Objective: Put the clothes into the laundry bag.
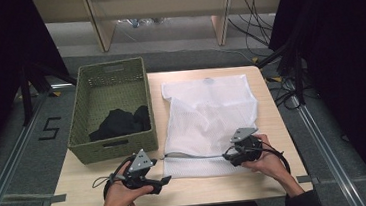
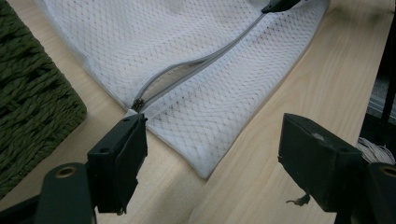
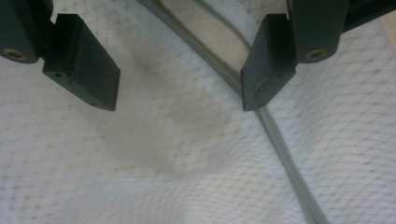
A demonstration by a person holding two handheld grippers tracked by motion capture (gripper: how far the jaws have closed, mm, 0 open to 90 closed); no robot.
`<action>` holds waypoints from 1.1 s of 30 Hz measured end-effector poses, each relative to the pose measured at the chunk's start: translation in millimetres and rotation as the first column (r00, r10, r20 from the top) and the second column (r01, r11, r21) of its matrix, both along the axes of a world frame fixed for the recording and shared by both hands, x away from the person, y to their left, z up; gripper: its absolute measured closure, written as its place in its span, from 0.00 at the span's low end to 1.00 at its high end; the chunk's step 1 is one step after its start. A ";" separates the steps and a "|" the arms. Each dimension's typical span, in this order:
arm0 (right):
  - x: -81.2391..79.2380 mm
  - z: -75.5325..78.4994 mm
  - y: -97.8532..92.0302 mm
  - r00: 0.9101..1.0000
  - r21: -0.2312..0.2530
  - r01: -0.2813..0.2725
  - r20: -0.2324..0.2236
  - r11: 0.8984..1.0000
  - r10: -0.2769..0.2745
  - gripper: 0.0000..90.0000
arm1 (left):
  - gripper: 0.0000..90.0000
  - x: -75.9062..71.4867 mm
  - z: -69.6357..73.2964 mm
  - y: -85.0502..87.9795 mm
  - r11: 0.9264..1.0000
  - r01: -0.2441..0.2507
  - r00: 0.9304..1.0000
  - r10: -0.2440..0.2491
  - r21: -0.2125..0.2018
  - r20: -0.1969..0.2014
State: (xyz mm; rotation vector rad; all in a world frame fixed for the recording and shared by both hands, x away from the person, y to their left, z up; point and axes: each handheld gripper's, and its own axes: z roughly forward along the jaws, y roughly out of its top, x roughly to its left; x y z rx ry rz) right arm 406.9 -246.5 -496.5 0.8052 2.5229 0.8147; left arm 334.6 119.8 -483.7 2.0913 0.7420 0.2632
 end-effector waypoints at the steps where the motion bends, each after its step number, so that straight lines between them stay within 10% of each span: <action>1: -1.1 -1.0 3.2 1.000 -0.009 -0.021 0.001 1.000 0.021 0.31 | 0.26 0.9 -0.5 -0.3 1.000 -0.006 1.000 0.006 0.002 0.001; 12: 3.9 -3.0 15.2 1.000 -0.047 -0.016 -0.004 0.999 0.015 0.33 | 0.26 1.3 -1.1 0.1 0.999 0.008 1.000 -0.009 0.034 0.006; 17: 16.1 1.1 16.9 0.996 -0.094 -0.002 0.087 0.996 0.010 0.57 | 0.26 1.8 -1.2 0.0 1.000 0.008 1.000 -0.008 0.030 0.004; 29: 25.6 -0.8 34.8 0.997 -0.054 -0.049 0.057 0.997 0.052 0.90 | 0.26 1.8 0.6 0.1 1.000 0.008 1.000 -0.008 0.011 0.010; 33: 26.5 1.2 34.5 0.997 -0.020 -0.038 0.063 0.999 0.039 0.94 | 0.26 2.3 2.2 -0.3 0.995 0.006 0.999 -0.010 -0.099 -0.038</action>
